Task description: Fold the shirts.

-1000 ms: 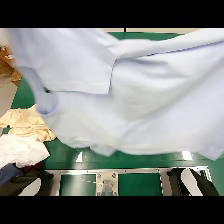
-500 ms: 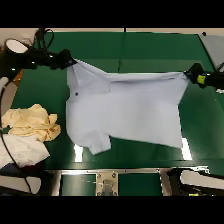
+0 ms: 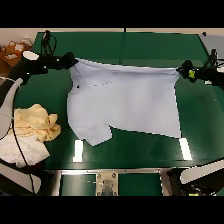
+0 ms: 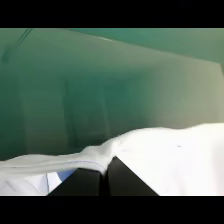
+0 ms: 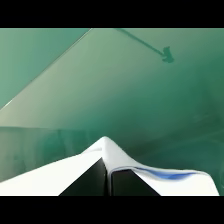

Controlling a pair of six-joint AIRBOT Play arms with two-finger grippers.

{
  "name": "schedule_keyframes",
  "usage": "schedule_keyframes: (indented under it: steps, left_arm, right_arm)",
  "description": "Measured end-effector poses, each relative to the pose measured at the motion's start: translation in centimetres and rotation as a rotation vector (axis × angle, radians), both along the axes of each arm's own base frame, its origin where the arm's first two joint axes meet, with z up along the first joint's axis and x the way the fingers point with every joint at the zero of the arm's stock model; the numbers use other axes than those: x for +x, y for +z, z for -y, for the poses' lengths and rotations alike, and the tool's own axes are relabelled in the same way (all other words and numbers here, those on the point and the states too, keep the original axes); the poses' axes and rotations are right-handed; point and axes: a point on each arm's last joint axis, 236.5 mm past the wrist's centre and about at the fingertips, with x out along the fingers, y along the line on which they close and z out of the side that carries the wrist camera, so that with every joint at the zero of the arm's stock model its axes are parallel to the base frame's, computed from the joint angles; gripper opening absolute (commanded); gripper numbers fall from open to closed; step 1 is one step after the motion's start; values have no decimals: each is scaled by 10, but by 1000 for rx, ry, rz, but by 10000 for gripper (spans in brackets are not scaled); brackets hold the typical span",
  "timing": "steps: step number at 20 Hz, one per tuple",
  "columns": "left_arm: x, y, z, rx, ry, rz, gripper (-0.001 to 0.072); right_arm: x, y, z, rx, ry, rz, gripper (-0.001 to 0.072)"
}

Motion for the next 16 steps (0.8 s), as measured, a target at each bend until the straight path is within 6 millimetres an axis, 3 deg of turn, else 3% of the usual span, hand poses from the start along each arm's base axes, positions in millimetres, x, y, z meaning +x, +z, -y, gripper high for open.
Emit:
schedule_keyframes:
  steps: [4,9,14,15,16]
  left_arm:
    - [-26,-28,-7,73,-84,-117,24]
    - [-70,-78,-19,173,-157,-318,24]
    - [-97,-108,-21,187,-183,-430,24]
    - [-101,-111,-20,182,-187,-442,28]
    - [-104,-111,-18,170,-194,-456,297]
  right_arm:
    - [-31,-16,-4,6,118,-110,13]
    - [-84,-57,-12,10,231,-296,13]
    - [-116,-84,-16,10,274,-406,16]
    - [-119,-85,-17,10,280,-418,108]
    - [-122,-86,-17,10,288,-430,199]
